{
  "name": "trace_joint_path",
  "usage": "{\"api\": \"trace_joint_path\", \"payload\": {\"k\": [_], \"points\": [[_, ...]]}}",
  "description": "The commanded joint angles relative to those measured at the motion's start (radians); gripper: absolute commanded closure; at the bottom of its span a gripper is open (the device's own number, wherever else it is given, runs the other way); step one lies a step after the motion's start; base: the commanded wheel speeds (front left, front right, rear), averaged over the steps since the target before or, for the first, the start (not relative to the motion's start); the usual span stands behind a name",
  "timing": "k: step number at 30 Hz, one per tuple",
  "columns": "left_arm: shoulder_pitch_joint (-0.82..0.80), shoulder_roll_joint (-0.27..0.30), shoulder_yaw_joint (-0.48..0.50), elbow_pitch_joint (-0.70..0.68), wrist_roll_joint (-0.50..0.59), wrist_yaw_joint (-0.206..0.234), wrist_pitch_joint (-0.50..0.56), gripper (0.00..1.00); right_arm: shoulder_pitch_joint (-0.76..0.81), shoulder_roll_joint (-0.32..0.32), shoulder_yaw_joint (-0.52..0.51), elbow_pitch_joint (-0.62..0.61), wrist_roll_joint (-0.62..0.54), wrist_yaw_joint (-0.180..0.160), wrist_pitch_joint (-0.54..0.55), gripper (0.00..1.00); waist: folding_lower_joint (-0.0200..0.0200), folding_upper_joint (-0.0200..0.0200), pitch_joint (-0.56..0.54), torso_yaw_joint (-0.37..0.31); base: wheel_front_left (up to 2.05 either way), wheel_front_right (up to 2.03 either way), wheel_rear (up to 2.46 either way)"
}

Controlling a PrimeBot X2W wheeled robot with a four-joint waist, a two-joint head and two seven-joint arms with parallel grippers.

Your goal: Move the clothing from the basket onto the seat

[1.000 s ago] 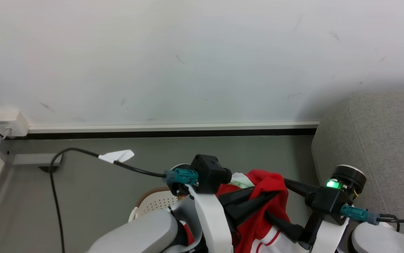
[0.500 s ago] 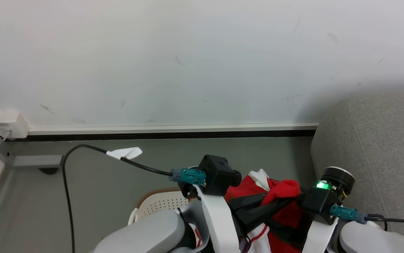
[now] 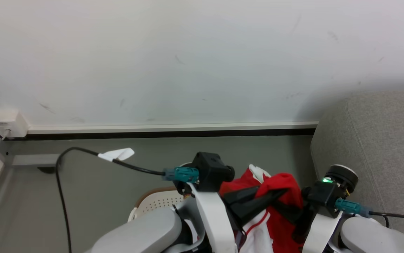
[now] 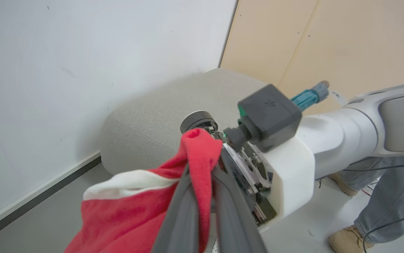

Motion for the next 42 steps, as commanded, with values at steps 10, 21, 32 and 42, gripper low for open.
{"api": "trace_joint_path", "payload": {"k": [10,21,32,42], "points": [[0.014,-0.003,0.016,0.063,0.078,0.052,-0.082,0.0,0.065,-0.022,-0.09,0.012,-0.013,-0.003,-0.016,1.0,0.0,0.0,0.0,-0.009,0.0,0.0,0.0],[0.074,-0.001,0.014,0.195,0.127,0.089,-0.195,0.0,0.196,-0.054,-0.325,-0.012,-0.072,-0.003,-0.016,1.0,0.0,0.0,0.024,-0.081,0.0,0.0,0.0],[0.088,-0.033,-0.005,0.27,0.133,0.063,-0.25,0.0,0.319,-0.108,-0.597,-0.076,-0.143,-0.003,-0.015,1.0,0.0,0.0,0.051,-0.199,0.0,0.0,0.0],[0.102,-0.071,-0.034,0.286,0.12,0.053,-0.255,0.0,0.449,-0.128,-0.774,-0.154,-0.174,-0.003,0.01,1.0,0.0,0.0,0.043,-0.269,0.0,0.0,0.0]]}}
